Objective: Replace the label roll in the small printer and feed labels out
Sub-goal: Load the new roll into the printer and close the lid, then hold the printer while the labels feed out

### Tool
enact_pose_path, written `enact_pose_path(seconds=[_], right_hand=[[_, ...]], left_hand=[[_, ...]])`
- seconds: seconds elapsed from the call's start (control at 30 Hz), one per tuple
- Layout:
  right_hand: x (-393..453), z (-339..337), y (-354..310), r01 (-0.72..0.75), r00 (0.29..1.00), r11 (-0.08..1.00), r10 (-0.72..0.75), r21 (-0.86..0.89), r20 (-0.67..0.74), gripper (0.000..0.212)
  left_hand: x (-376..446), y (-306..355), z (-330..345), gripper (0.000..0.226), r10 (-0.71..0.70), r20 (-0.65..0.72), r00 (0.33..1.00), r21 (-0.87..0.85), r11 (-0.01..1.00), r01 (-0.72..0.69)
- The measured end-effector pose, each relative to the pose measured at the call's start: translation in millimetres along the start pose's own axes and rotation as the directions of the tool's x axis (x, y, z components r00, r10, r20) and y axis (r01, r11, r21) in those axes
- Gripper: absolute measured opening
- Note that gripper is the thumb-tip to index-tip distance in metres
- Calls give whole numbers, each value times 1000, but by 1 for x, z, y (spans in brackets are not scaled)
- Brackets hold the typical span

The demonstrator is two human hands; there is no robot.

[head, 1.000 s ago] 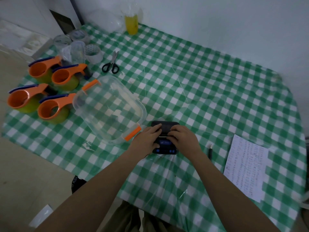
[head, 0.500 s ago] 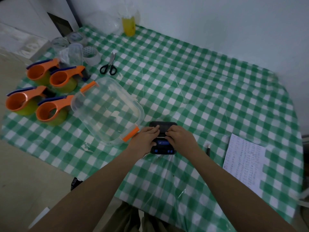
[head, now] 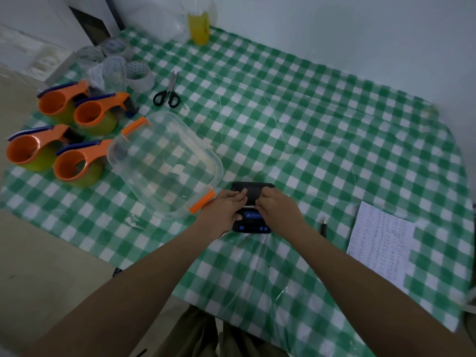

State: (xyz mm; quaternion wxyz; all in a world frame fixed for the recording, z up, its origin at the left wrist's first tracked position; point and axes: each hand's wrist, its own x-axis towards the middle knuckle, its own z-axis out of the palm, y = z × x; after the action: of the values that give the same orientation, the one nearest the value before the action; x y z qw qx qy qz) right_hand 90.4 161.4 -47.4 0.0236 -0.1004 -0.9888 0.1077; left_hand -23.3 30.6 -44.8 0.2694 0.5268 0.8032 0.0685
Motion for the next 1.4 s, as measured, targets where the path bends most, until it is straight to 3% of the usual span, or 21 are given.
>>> enact_pose_path(seconds=[0.17, 0.33, 0.43, 0.53, 0.7, 0.8, 1.03, 1.4], right_hand=[[4, -6, 1, -51, 996, 995, 45, 86, 73, 11], [-15, -10, 3, -200, 980, 934, 185, 296, 77, 22], [-37, -2, -1, -408, 908, 791, 405, 456, 109, 39], [-49, 3, -4, -568, 813, 591, 512, 573, 278, 49], [-58, 8, -11, -593, 756, 353, 553, 724, 350, 54], [-57, 9, -8, -578, 728, 223, 575, 785, 373, 56], [-57, 12, -6, -557, 725, 163, 574, 814, 381, 57], [-57, 14, -5, -535, 739, 152, 560, 831, 373, 57]], left_hand=[[-2, 0, 4, 54, -26, 2, 1000, -22, 999, 26], [-4, 0, 16, 56, -36, -68, 997, -289, 957, 15], [-13, 3, 25, 59, -118, -155, 981, -466, 884, 32], [-23, 5, 32, 65, -235, -145, 961, -575, 810, 111], [-32, 5, 42, 75, -354, -33, 935, -804, 565, 185], [-31, 6, 47, 74, -391, -36, 920, -808, 553, 203], [-28, 10, 50, 64, -393, -108, 913, -782, 601, 166], [-24, 7, 51, 79, -470, -23, 882, -851, 472, 230]])
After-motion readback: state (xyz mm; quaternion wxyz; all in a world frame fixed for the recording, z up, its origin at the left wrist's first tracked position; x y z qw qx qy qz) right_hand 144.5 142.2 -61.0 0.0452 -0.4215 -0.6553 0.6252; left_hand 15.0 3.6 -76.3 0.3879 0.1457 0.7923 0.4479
